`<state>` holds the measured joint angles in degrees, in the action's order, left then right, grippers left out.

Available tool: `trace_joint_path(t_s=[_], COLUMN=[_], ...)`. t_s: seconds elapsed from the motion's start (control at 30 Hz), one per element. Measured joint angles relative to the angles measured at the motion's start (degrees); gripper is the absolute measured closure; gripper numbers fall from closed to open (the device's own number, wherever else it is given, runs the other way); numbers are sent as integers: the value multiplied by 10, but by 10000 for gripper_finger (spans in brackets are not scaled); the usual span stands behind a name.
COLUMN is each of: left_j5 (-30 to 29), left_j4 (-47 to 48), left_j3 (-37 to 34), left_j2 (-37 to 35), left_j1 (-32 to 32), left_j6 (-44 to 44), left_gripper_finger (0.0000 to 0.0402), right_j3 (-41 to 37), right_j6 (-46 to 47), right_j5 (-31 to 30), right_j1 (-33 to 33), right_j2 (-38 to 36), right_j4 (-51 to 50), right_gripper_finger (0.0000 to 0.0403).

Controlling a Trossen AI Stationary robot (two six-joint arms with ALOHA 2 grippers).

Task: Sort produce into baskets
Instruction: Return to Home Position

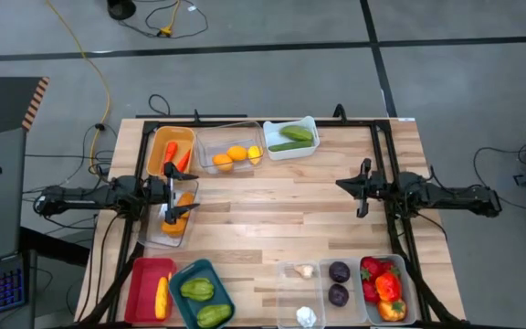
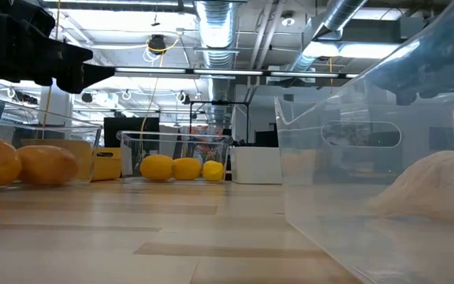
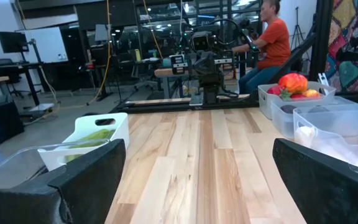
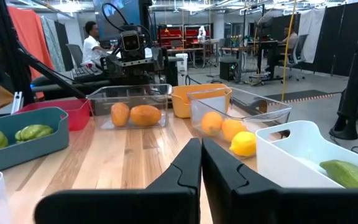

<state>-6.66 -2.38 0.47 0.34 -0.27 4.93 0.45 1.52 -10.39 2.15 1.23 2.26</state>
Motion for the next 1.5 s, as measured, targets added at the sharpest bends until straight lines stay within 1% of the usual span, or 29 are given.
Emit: trace_joint_path(t_s=[0.3, 0.5, 1.5], left_j5=[0, 0, 0], left_j4=[0, 0, 0], left_j3=[0, 0, 0], left_j2=[0, 0, 0], left_j1=[0, 0, 0], left_j6=[-1, -16, -17], left_gripper_finger=[6, 6, 6], right_j3=[0, 0, 0], right_j6=[0, 0, 0], right_j5=[0, -1, -1], right_j1=[0, 0, 0], right_j2=[0, 0, 0], right_j4=[0, 0, 0], right_gripper_finger=[360, 360, 360])
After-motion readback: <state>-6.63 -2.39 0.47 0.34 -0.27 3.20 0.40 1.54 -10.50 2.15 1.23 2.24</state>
